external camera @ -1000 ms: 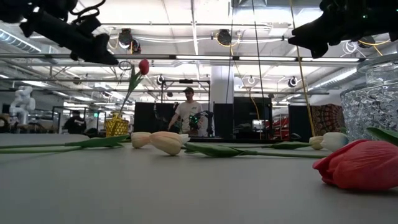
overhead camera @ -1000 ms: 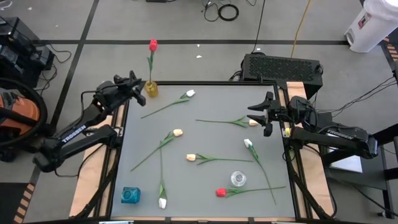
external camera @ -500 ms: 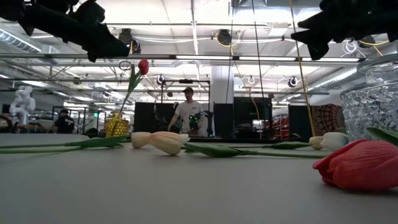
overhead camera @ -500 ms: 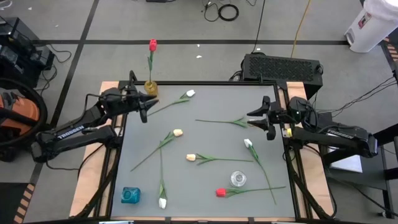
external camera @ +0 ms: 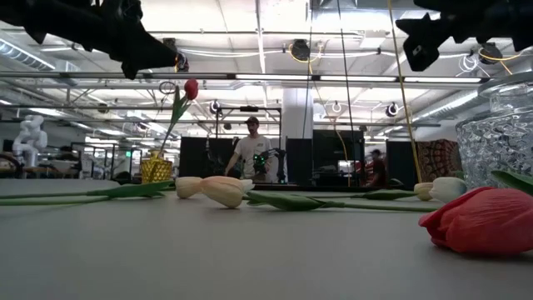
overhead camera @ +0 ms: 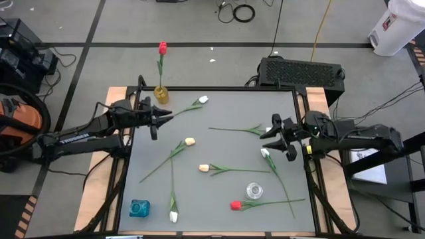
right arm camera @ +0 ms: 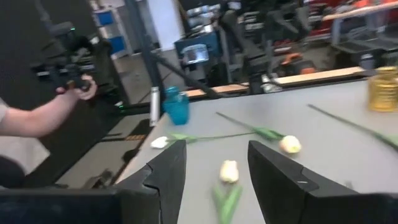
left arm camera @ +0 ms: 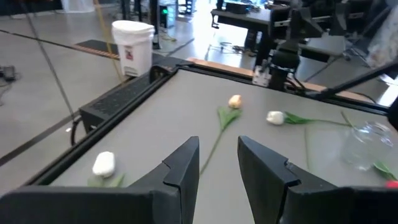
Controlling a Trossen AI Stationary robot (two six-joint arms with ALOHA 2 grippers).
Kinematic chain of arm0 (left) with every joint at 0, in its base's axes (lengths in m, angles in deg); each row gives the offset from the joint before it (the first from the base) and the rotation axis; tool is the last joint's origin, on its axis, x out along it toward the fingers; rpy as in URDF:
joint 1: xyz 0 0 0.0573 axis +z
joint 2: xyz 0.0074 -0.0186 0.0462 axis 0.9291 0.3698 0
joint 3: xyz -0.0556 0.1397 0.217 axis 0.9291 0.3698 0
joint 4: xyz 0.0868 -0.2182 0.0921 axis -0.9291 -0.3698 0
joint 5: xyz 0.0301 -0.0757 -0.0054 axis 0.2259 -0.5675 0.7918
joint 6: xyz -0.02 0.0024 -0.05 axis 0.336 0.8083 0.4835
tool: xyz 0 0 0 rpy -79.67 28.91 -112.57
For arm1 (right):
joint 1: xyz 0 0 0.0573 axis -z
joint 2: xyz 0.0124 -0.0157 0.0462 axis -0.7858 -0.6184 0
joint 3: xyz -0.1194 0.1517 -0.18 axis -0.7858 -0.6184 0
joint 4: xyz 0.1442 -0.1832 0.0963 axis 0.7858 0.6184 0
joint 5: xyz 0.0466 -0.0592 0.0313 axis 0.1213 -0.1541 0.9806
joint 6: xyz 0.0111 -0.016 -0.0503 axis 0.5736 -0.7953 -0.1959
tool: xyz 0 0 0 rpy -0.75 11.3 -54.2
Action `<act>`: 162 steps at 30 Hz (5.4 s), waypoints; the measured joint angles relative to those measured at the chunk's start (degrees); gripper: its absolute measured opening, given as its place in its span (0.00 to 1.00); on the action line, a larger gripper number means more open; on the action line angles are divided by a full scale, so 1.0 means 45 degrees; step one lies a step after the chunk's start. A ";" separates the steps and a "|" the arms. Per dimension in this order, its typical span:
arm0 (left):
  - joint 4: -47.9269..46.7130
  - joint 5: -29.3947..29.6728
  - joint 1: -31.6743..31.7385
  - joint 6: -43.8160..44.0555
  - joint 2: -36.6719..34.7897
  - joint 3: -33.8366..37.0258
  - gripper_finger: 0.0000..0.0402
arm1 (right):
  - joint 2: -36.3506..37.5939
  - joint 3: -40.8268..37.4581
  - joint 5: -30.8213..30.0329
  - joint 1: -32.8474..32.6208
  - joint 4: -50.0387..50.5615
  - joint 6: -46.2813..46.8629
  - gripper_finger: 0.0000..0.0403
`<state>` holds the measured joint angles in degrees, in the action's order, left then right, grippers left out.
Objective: Sort flowers into vase by color
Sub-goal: Put the red tulip into the yellow vase
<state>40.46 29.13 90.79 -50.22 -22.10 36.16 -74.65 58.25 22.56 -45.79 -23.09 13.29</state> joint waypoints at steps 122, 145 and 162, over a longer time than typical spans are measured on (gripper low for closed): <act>-0.0502 0.0622 -0.1363 -0.0355 0.1876 0.0000 0.29 | -1.2538 0.5846 -0.8070 -1.2777 0.7443 1.3438 0.41; -0.0492 0.0617 -0.1363 -0.0359 0.1876 0.0000 0.29 | -1.2585 0.5846 -0.8136 -1.2777 0.7267 1.3294 0.41; -0.0483 0.0617 -0.1368 -0.0359 0.1876 0.0000 0.29 | -1.4552 0.5865 -0.7056 -1.2782 0.6526 1.2953 0.41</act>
<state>38.28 31.91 84.64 -51.84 -13.66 36.16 -140.13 84.64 -9.19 -103.30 6.27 71.58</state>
